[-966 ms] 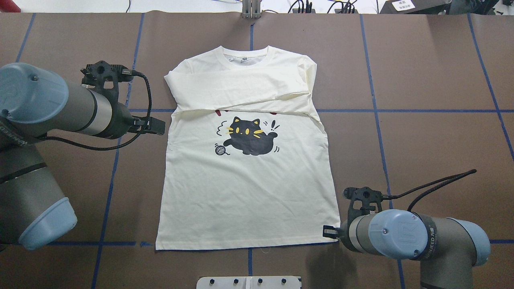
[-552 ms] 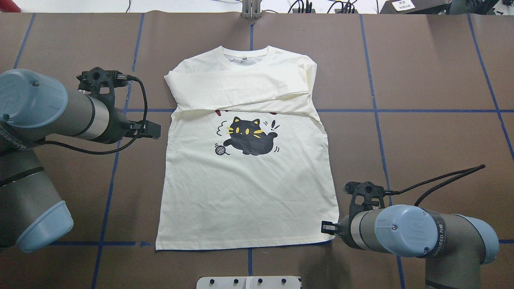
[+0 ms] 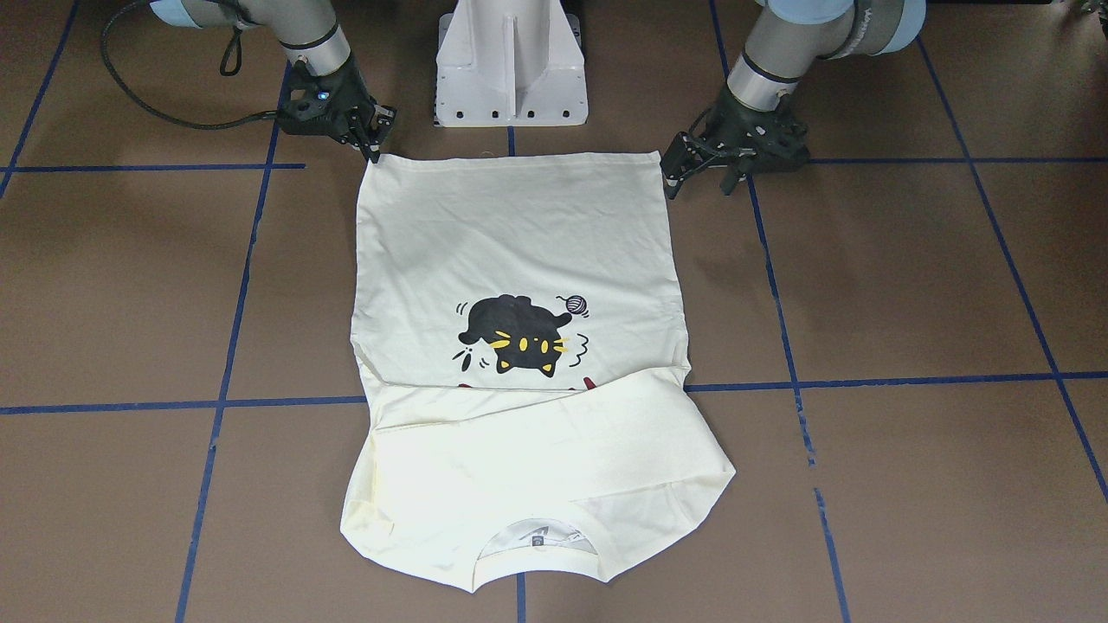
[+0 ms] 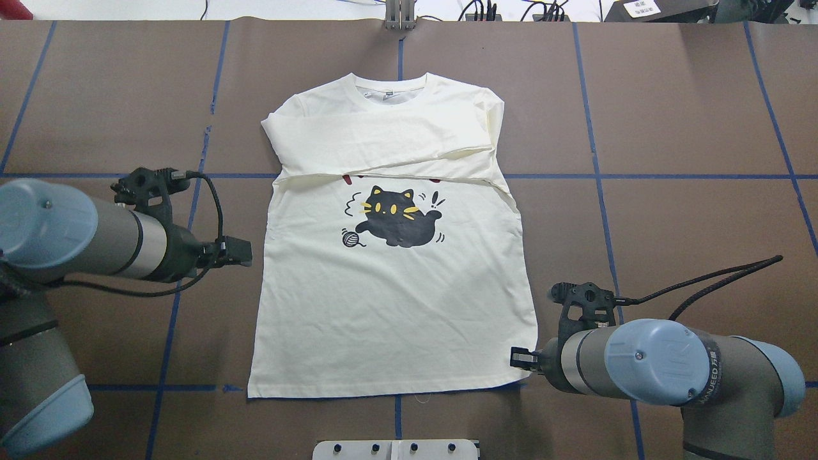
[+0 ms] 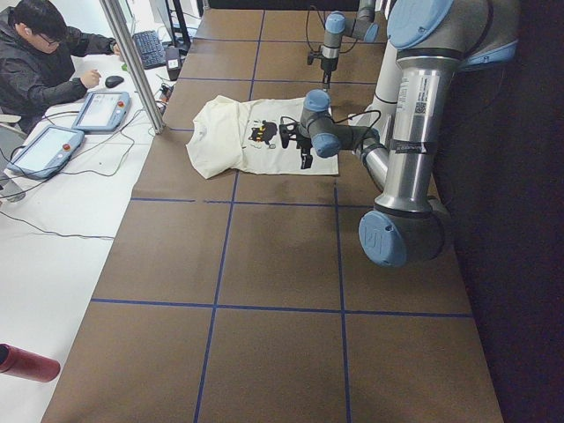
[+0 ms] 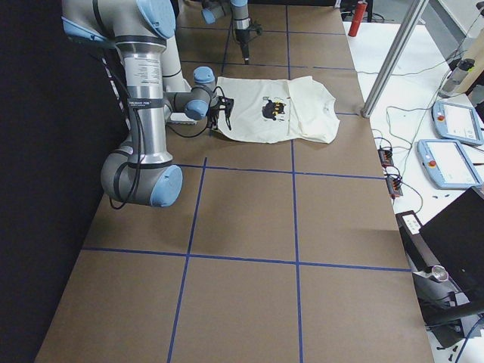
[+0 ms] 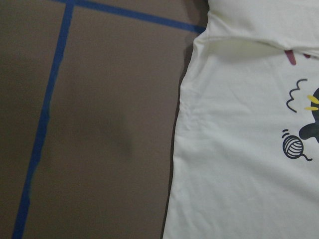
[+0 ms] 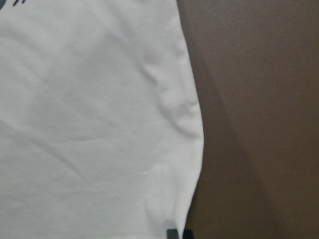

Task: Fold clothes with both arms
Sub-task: 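Move both grippers along the side edges toward the hem nearest the robot, then grasp the hem corners nearest the robot with both grippers, then lift the hem with both grippers and fold it toward the collar, then lay the hem down at the collar and open both grippers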

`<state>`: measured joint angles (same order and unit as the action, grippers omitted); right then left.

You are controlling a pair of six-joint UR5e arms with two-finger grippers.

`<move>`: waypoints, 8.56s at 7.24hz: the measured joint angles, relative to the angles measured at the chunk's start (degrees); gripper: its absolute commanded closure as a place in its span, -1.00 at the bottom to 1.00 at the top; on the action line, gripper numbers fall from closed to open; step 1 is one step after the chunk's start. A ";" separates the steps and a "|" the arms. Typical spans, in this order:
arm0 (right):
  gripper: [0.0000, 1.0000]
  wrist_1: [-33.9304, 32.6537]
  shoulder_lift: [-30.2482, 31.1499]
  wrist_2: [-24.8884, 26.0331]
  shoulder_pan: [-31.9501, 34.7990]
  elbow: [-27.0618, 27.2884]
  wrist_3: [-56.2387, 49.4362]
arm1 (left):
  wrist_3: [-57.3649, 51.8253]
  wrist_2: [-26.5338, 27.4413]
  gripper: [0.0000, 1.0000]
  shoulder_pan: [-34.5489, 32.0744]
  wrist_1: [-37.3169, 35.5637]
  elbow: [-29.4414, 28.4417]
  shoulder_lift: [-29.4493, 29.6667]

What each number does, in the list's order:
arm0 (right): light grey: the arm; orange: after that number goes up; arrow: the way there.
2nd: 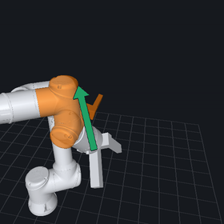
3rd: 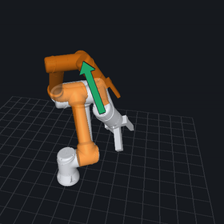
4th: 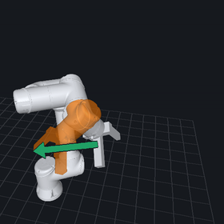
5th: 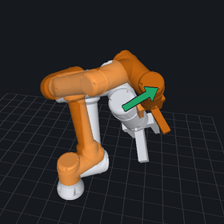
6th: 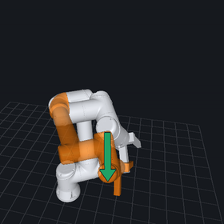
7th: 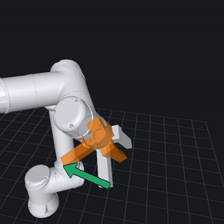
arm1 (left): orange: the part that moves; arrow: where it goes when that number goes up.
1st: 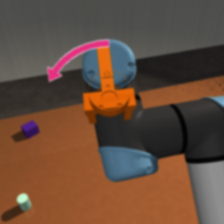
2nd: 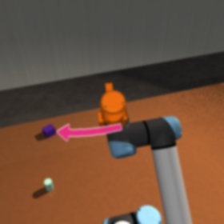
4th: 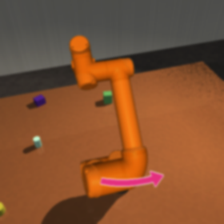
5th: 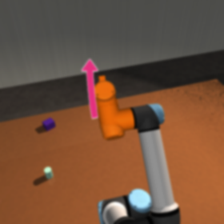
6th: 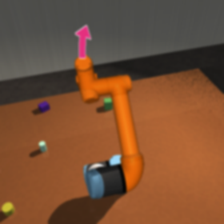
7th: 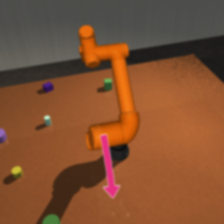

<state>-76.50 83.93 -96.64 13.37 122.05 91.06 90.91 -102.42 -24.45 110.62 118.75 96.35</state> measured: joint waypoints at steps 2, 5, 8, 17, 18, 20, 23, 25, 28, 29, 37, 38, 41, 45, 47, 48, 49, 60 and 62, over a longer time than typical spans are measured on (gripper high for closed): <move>1.00 0.10 -0.77 -0.52 0.51 0.08 0.00 | 9.41 5.73 -0.78 8.25 0.53 -0.22 -0.49; 1.00 0.13 -1.61 -0.73 0.81 0.04 0.00 | 13.93 8.33 -0.63 12.99 -2.03 -0.85 0.04; 1.00 0.13 -1.66 -0.76 0.92 0.03 0.00 | 14.37 8.54 -0.52 13.60 -3.64 -1.79 0.32; 1.00 0.06 -1.57 -1.29 1.44 -0.05 0.00 | 14.39 8.46 0.27 14.16 -6.19 -2.14 1.33; 1.00 0.09 -1.58 -1.90 1.77 -0.01 0.00 | 14.39 8.46 0.30 14.19 -6.51 -2.13 1.59; 1.00 0.12 -1.58 -2.49 2.18 0.02 0.00 | 14.37 8.46 0.30 14.69 -6.73 -2.13 1.78; 1.00 0.07 -1.57 -2.68 2.51 -0.04 0.00 | 14.28 8.52 0.31 14.93 -7.57 -2.04 1.74; 1.00 0.12 -1.57 -3.30 2.92 -0.03 0.00 | 14.22 8.47 0.52 14.95 -8.93 -1.77 1.88; 1.00 0.12 -1.57 -3.72 3.35 -0.05 -0.02 | 14.21 8.54 1.00 14.96 -9.18 -1.67 1.90; 1.00 0.13 -1.57 -3.78 3.38 -0.05 -0.05 | 14.21 8.54 1.00 14.95 -9.21 -1.59 1.86; 1.00 0.06 3.98 -13.29 4.26 9.07 0.00 | 4.48 7.81 1.00 16.03 -19.22 14.74 0.73; 1.00 0.05 6.98 -15.61 4.21 12.07 0.00 | 1.83 7.65 1.00 17.24 -23.21 18.12 0.68; 1.00 0.02 10.74 -21.16 1.99 15.80 0.00 | -1.06 7.23 1.00 23.60 -26.05 23.59 0.35; 1.00 0.13 5.77 -21.38 7.26 12.34 -1.43 | -1.62 4.82 1.00 20.17 -25.93 24.38 1.03; 1.00 0.25 1.78 -22.44 14.97 7.79 -5.89 | -5.84 3.98 1.00 13.38 -26.01 23.45 1.45; 1.00 0.27 0.16 -23.06 18.78 4.98 -8.59 | -8.87 1.53 1.00 8.17 -26.03 22.13 1.71; 1.00 0.24 -2.32 -23.37 22.17 1.95 -10.06 | -11.53 -1.29 1.00 2.71 -26.02 19.97 2.88; 1.00 7.50 -26.50 -22.82 35.16 -35.26 -10.88 | -20.85 -3.51 1.00 -20.18 -12.00 -20.42 21.93; 1.00 9.75 -28.62 -22.80 35.05 -38.93 -10.67 | -20.31 -3.45 1.00 -20.17 -10.31 -22.93 22.39</move>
<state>-66.75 55.31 -119.45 48.42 83.11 80.38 70.60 -105.87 -44.62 100.31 95.82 118.74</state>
